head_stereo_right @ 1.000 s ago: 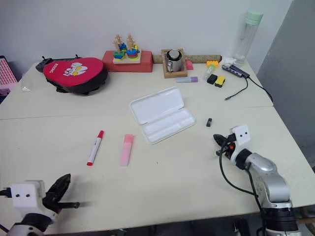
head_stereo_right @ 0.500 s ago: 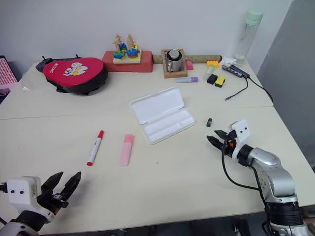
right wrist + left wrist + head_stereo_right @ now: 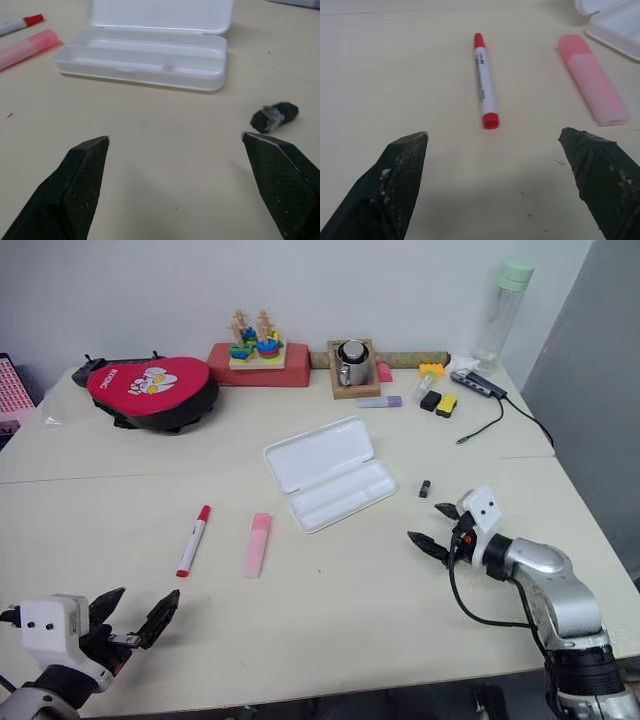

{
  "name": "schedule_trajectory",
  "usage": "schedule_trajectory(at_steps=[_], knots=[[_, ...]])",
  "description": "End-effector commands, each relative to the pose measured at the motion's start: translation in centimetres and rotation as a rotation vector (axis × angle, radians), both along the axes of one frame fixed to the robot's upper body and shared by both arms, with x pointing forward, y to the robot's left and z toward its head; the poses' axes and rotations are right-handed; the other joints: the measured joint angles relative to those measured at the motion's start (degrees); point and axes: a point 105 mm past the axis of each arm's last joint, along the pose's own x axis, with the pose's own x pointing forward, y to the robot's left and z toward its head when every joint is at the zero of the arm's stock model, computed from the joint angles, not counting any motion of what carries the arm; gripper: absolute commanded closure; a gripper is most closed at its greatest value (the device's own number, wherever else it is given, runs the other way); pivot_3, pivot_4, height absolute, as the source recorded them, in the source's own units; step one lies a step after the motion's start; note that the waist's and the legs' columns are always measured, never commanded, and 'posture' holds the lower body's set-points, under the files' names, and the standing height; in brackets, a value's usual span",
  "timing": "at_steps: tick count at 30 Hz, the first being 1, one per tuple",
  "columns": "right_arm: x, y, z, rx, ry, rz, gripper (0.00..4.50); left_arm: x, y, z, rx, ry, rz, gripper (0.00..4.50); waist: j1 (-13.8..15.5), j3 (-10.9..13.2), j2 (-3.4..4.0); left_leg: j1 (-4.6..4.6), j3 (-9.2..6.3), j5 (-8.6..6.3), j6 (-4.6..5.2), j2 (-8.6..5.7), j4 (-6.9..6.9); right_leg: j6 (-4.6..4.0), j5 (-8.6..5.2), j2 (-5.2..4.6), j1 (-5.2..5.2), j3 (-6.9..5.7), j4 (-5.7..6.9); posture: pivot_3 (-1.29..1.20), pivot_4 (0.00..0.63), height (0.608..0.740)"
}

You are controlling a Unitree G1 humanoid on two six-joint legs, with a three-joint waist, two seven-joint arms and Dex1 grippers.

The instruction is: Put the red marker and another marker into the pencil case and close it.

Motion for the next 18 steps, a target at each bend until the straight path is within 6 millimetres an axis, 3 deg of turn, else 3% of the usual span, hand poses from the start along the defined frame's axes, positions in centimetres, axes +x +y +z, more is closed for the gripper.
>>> schedule_trajectory(at_steps=[1, 7, 10, 18], knots=[[0.7, 1.9, 2.1, -0.055, -0.097, 0.163, 0.04, 0.4, -1.0, 2.3, 0.019, -0.034, -0.099, 0.0, -0.13, -0.01, -0.02, 0.02, -0.01, 0.0, 0.0, 0.0, 0.0, 0.0, 0.0, 0.0, 0.01, -0.01, 0.01, 0.0, 0.15, 0.74], [3.1, 4.3, 3.4, -0.06, -0.153, 0.25, 0.04, 0.3, -1.8, 3.0, 0.024, 0.012, -0.202, 0.0, -0.64, 0.0, -0.05, 0.0, -0.02, 0.0, 0.0, 0.02, -0.06, 0.02, -0.04, 0.01, 0.05, -0.03, -0.03, 0.0, 0.15, 0.74], [4.3, 5.9, 3.3, -0.152, -0.161, 0.358, 0.04, 0.1, -2.7, 3.3, 0.059, 0.05, -0.308, 0.0, -0.96, 0.08, 0.0, -0.01, -0.01, 0.0, 0.0, 0.02, -0.06, 0.02, -0.04, 0.01, 0.01, -0.03, -0.02, 0.0, 0.15, 0.74], [6.7, 6.7, 2.3, -0.307, -0.181, 0.48, 0.04, 1.9, -3.2, 3.9, 0.109, 0.042, -0.382, 0.0, -1.12, 0.1, 0.02, 0.01, -0.01, 0.0, 0.0, 0.02, -0.1, -0.02, -0.05, 0.02, -0.06, -0.04, 0.11, 0.0, 0.15, 0.74]])
